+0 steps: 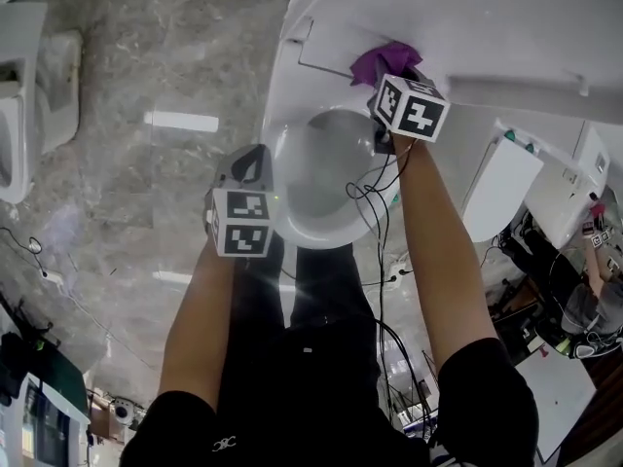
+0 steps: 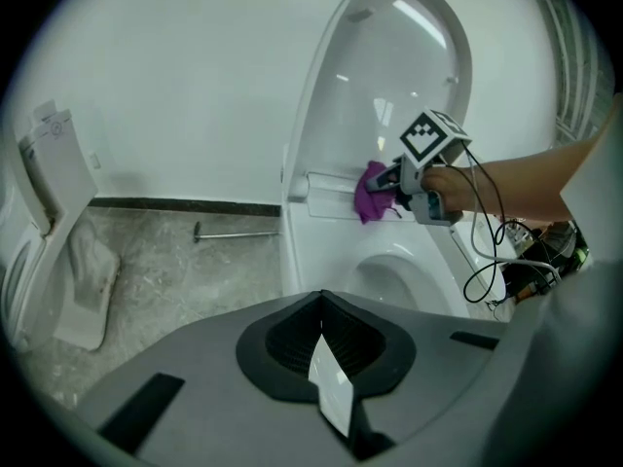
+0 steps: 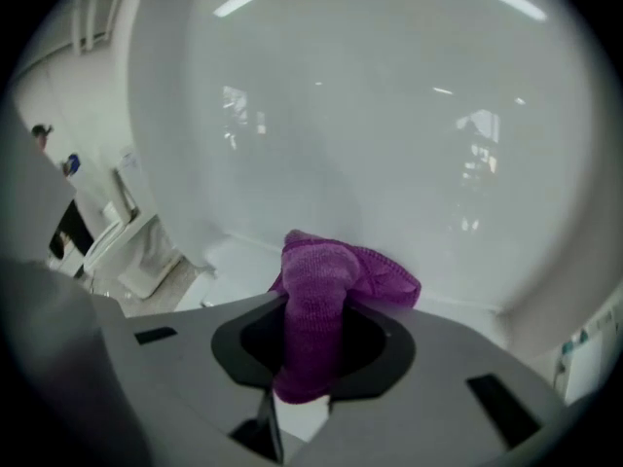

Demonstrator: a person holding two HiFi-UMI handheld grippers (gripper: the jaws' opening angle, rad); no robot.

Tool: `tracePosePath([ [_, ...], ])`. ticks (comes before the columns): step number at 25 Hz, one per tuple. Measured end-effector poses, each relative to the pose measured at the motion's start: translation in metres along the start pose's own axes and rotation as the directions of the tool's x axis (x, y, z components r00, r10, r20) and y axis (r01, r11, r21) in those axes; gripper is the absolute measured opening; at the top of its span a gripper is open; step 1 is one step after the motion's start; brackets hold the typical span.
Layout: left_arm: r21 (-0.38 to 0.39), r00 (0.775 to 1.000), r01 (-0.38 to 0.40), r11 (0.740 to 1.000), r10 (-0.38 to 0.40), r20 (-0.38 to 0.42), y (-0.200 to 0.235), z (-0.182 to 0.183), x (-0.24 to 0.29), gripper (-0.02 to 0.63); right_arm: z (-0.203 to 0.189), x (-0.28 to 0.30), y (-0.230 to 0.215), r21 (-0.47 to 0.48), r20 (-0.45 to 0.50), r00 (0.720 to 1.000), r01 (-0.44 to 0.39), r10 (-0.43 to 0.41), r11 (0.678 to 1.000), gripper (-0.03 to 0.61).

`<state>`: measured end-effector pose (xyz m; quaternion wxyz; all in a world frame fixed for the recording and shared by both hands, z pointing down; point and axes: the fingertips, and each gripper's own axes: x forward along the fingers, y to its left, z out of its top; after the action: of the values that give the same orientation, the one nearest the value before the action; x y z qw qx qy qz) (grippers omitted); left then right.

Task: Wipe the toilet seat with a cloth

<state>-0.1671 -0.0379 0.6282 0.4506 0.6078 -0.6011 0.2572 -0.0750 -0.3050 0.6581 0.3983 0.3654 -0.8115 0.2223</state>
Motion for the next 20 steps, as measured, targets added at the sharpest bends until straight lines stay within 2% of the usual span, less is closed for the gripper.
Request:
tracePosePath([
  [2, -0.001, 1.000, -0.006, 1.000, 0.006, -0.006, 0.002, -0.002, -0.005, 0.006, 0.011, 0.010, 0.050, -0.106, 0.006, 0.998, -0.057, 0.058, 0.993, 0.092],
  [5, -0.002, 1.000, -0.016, 1.000, 0.016, -0.004, 0.011, -0.003, -0.017, 0.006, 0.025, 0.020, 0.104, -0.153, 0.021, 0.993, -0.112, 0.117, 0.982, 0.092],
  [9, -0.001, 1.000, -0.031, 1.000, 0.031, -0.003, 0.019, -0.007, -0.031, 0.006, 0.031, 0.027, 0.145, -0.217, 0.017, 0.983, -0.174, 0.182, 0.960, 0.092],
  [12, 0.010, 0.999, -0.037, 0.999, 0.037, -0.004, 0.019, -0.009, -0.031, 0.006, 0.026, 0.033, 0.165, -0.277, -0.037, 0.972, -0.235, 0.234, 0.932, 0.092],
  [16, 0.009, 0.999, -0.035, 0.999, 0.036, -0.026, 0.011, -0.020, -0.028, 0.006, 0.027, 0.032, 0.166, -0.346, -0.037, 0.970, -0.239, 0.242, 0.907, 0.092],
  [18, 0.022, 0.999, -0.027, 0.999, 0.028, -0.030, 0.002, -0.023, -0.026, 0.006, 0.031, 0.026, 0.147, -0.356, -0.003, 0.981, -0.184, 0.196, 0.916, 0.092],
  [20, 0.042, 0.999, -0.017, 0.999, 0.019, -0.032, -0.010, -0.023, -0.023, 0.006, 0.028, 0.020, 0.114, -0.301, 0.015, 0.989, -0.134, 0.145, 0.944, 0.093],
])
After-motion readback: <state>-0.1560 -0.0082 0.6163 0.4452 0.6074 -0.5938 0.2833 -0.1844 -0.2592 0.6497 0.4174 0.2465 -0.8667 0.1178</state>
